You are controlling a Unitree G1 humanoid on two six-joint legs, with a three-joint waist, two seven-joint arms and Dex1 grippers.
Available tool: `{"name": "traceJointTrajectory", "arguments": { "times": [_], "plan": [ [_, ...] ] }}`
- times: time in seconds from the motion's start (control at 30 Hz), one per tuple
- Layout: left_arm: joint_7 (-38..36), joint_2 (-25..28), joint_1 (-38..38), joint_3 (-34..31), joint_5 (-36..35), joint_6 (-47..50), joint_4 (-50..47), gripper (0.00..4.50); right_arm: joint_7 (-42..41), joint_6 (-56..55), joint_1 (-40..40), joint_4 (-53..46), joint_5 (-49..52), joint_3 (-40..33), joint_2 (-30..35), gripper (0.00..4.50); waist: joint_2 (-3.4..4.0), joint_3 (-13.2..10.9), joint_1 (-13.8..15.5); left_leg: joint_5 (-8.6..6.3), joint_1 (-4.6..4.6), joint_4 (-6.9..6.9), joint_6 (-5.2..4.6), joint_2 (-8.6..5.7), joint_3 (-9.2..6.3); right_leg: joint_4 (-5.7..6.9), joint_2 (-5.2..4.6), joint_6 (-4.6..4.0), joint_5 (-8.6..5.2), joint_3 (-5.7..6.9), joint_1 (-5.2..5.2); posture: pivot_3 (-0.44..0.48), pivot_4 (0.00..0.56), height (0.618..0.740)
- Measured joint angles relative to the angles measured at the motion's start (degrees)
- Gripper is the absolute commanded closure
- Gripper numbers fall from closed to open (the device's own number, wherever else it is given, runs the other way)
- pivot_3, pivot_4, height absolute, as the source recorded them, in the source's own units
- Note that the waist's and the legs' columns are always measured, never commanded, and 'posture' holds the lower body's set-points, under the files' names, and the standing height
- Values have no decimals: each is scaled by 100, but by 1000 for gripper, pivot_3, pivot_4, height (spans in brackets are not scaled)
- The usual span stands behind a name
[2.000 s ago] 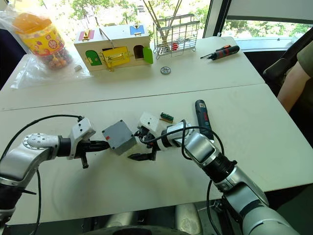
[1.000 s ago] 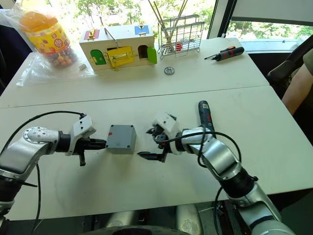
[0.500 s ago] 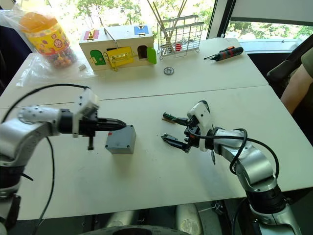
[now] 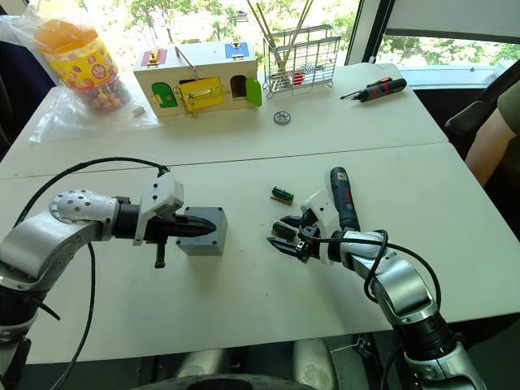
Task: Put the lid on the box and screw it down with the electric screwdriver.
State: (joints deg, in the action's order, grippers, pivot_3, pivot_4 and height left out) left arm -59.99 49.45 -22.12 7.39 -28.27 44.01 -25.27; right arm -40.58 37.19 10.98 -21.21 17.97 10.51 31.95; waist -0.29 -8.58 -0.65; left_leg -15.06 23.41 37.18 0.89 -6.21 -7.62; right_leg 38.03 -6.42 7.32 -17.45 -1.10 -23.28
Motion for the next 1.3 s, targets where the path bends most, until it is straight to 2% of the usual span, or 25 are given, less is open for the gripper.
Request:
{"name": "traceJointTrajectory", "arguments": {
  "times": [0.2,0.33,0.93,1.0,1.1,1.3],
  "plan": [
    [-1,7,110,14,37,-114,11,4500,81,-104,10,106,-89,14,-90,1438,0,0,2,0,0,0,0,0,0,0,0,0,0,0,0,0,150,740],
    [0,6,138,24,106,-200,22,4500,97,-128,10,127,-102,18,-107,2620,0,0,3,0,0,0,0,0,0,0,0,0,0,0,0,0,150,740],
    [-19,-11,225,139,398,-458,176,4500,161,-272,71,238,-209,20,-213,2620,0,0,0,0,0,-1,0,0,0,0,1,0,0,1,-1,0,150,740],
    [-19,-14,234,148,403,-465,176,4500,161,-277,72,239,-210,20,-219,3171,0,0,1,0,0,-1,0,0,0,0,1,0,0,1,-1,0,150,740],
    [-19,-13,268,148,412,-505,177,4500,161,-298,72,239,-212,20,-219,4472,0,0,0,0,0,-1,0,0,0,0,1,0,0,0,-1,0,150,740],
    [-18,-13,293,148,415,-562,177,4500,157,-330,72,239,-219,21,-219,4472,0,0,1,0,0,-1,0,0,0,1,0,0,0,1,-1,0,150,740]
  ]
}}
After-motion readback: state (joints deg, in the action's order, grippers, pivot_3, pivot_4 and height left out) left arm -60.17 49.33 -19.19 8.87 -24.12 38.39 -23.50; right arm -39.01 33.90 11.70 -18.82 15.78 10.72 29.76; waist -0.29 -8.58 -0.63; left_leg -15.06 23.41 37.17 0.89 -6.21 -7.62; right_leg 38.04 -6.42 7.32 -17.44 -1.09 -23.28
